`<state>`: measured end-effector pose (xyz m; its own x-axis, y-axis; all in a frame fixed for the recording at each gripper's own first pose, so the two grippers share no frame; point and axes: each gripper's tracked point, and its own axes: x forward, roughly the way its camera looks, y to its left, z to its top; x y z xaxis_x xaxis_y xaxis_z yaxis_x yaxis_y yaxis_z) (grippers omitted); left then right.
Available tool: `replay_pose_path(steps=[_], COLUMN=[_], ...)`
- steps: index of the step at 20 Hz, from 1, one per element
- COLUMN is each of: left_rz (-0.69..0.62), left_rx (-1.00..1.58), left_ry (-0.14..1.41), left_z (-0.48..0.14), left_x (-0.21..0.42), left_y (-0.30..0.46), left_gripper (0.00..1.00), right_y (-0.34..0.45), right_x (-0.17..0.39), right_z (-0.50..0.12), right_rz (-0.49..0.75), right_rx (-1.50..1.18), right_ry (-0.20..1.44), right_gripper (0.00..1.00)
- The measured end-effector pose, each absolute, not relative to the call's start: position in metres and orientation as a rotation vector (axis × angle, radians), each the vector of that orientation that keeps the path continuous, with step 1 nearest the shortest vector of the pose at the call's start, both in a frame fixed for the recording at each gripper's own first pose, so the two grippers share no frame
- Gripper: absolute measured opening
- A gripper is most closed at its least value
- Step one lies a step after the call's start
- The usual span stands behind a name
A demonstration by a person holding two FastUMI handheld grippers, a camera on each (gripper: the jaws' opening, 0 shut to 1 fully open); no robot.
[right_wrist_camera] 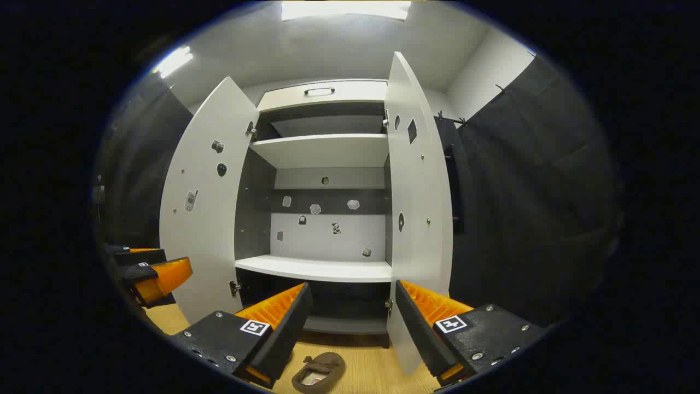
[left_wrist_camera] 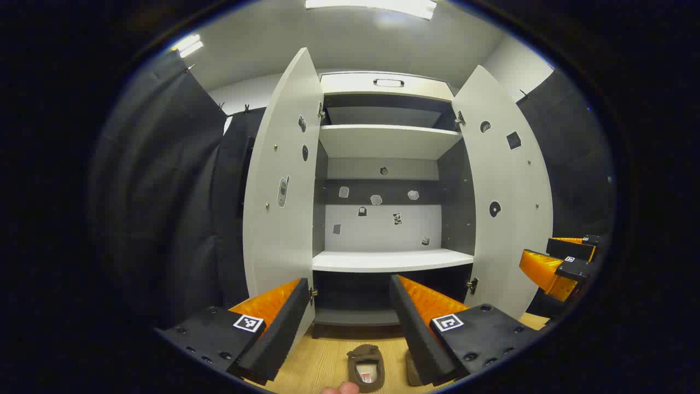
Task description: Grab one shoe with the right hand and put it into the shoe cabinet, grab the other shoe with the left hand and put it into the shoe cabinet; then close the right door with the right hand and the left door with the left hand.
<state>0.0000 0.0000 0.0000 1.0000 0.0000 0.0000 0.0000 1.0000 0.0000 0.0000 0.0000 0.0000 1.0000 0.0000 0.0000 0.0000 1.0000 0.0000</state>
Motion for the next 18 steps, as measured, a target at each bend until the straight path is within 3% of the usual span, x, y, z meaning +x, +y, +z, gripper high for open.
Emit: replay_pose_path(steps=[1,2,7,8,18], left_rz=[0.0,0.0,0.007,0.008,0.011], left_rx=[-0.002,-0.004,-0.007,-0.005,-0.011], left_ry=[0.0,0.001,0.006,0.007,0.009], left_z=[0.0004,-0.001,-0.0025,-0.0025,-0.0019], left_x=[-0.0005,-0.001,-0.0028,-0.0026,-0.0066], left_y=[0.0007,0.0002,0.0045,0.0045,0.0074], left_gripper=[0.93,0.99,0.93,0.96,0.96], right_y=[-0.0008,-0.0015,0.0014,0.002,0.0078], right_x=[0.0006,0.0001,-0.0015,-0.002,-0.004], right_z=[0.0003,0.0,-0.0001,-0.0015,-0.0071], right_rz=[-0.001,-0.003,-0.001,0.0,0.011], right_rx=[-0.002,-0.004,-0.008,-0.009,-0.003], right_ry=[0.0,-0.001,-0.002,0.001,0.023], right_gripper=[0.94,0.94,0.94,0.94,0.94])
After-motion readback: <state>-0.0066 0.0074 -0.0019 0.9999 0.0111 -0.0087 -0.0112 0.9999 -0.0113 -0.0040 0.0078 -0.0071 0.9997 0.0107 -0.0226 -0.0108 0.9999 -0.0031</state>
